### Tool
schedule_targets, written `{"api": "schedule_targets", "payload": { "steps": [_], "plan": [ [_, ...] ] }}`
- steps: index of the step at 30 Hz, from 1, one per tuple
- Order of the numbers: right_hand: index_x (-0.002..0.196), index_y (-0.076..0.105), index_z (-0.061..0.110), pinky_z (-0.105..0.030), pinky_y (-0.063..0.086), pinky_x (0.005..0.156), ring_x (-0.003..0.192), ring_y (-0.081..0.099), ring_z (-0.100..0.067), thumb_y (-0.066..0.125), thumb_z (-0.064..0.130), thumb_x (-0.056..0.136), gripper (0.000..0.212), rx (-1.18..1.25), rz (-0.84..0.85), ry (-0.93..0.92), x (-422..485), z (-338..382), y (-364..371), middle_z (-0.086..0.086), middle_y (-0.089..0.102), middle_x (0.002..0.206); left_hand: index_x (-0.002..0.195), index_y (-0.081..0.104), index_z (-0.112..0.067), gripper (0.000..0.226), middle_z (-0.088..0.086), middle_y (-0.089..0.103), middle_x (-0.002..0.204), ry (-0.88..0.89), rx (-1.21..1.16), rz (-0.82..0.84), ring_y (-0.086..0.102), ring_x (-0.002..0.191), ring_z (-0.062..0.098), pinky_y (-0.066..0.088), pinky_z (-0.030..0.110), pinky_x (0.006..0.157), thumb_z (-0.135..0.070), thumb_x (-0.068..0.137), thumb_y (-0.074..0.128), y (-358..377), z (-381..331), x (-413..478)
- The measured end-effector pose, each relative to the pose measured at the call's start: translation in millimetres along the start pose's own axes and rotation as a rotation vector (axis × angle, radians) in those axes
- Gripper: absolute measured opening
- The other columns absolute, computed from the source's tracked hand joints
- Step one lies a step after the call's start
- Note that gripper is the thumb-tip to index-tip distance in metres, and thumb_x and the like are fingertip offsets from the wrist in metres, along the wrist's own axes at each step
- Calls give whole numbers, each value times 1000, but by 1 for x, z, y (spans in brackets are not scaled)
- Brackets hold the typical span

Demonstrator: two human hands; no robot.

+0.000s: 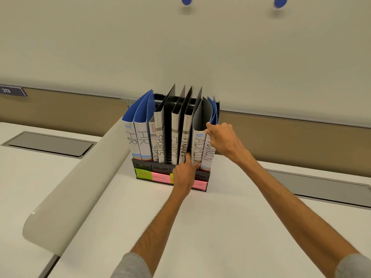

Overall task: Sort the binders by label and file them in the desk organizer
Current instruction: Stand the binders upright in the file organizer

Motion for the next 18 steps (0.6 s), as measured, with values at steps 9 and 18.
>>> {"api": "schedule_targets", "payload": {
  "steps": [9, 18],
  "plan": [
    [81, 50, 9, -35, 53, 75, 74, 59, -28, 46, 9, 97, 17, -34, -52, -2, -2, 6, -27, -16, 71, 92, 120, 48, -15, 51, 12, 71, 88, 10, 19, -28, 67, 77, 34, 43, 36, 58, -59, 95, 39, 7, 5, 3],
    [88, 76, 13, -23, 57, 71, 56, 67, -2, 62, 35, 88, 26, 381, -353, 120, 63, 3, -125, 3, 73, 71, 101, 54, -11, 65, 8, 70, 91, 22, -42, -1, 67, 79, 32, 51, 38, 65, -73, 83, 49, 4, 2, -3]
  ]
}}
Point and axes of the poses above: each hand's wrist, its own x-axis towards the middle knuckle, its own y-axis out of the palm, z = x × y, the point moved 4 cm from there along x, towards the middle knuckle
